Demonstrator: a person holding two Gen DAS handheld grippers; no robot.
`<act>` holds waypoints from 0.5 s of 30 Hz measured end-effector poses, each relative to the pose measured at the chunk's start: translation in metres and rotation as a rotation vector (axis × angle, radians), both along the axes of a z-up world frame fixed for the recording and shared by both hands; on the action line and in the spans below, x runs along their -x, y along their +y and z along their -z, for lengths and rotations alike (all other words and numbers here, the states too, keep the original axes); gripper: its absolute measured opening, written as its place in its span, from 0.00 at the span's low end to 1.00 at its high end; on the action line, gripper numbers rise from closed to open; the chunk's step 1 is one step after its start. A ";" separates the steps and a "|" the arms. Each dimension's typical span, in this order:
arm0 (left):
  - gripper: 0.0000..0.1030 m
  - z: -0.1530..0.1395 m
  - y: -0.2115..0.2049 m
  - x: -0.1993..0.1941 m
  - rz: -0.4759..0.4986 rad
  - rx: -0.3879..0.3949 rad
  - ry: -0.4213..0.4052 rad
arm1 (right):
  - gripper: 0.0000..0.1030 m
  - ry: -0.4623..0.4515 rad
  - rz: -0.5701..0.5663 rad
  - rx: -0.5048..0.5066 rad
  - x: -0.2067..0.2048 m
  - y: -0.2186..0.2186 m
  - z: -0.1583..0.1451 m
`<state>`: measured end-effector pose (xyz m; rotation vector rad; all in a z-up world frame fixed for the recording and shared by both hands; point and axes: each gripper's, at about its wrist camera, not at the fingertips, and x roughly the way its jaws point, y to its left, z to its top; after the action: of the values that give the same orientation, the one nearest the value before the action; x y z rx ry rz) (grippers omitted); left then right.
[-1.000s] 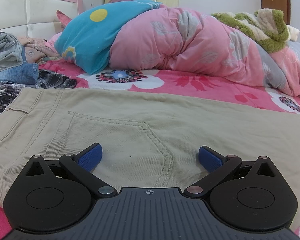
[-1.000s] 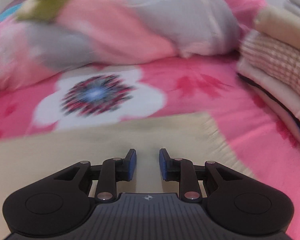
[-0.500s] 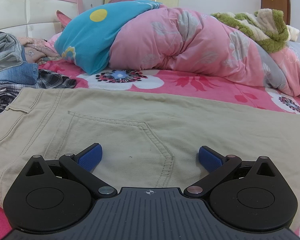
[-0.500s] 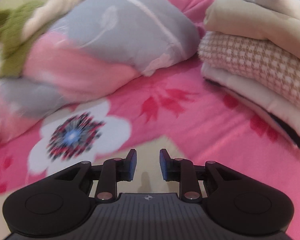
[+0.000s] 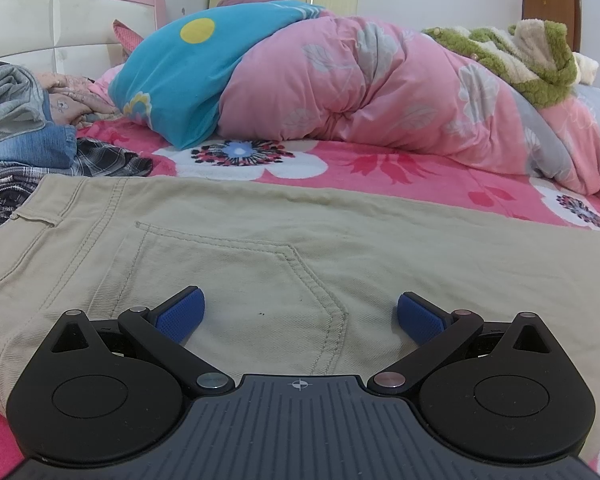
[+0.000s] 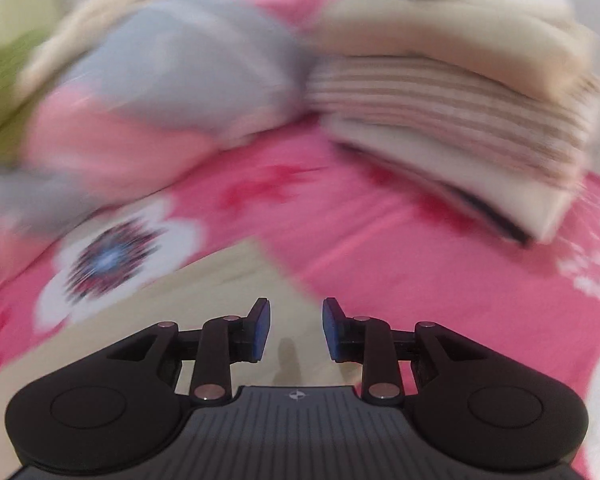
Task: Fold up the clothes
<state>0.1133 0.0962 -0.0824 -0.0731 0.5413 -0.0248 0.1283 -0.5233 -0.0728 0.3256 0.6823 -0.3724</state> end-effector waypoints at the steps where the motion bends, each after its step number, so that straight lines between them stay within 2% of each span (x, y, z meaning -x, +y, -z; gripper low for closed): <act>1: 1.00 0.000 0.000 0.000 0.000 0.000 0.000 | 0.31 0.000 -0.064 0.000 0.002 0.015 0.000; 4: 1.00 0.000 0.000 0.000 0.000 0.002 -0.001 | 0.31 0.026 -0.207 -0.006 -0.002 0.051 0.006; 6: 1.00 0.000 0.000 0.000 0.000 0.004 -0.001 | 0.31 0.070 -0.216 0.046 -0.005 0.058 0.013; 8: 1.00 0.000 0.000 0.000 0.001 0.005 -0.002 | 0.31 0.106 -0.147 0.108 -0.010 0.042 0.021; 10: 1.00 0.000 0.000 0.000 0.001 0.005 -0.002 | 0.28 0.107 0.013 0.122 -0.007 0.003 0.027; 13: 1.00 0.000 0.000 0.000 0.000 0.003 -0.001 | 0.34 0.072 0.215 0.043 0.010 -0.036 0.018; 15: 1.00 0.001 0.000 0.001 -0.001 0.001 -0.001 | 0.33 0.019 0.204 -0.021 0.023 -0.036 0.011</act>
<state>0.1125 0.0964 -0.0830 -0.0743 0.5402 -0.0246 0.1057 -0.5595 -0.0834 0.4136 0.6734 -0.5634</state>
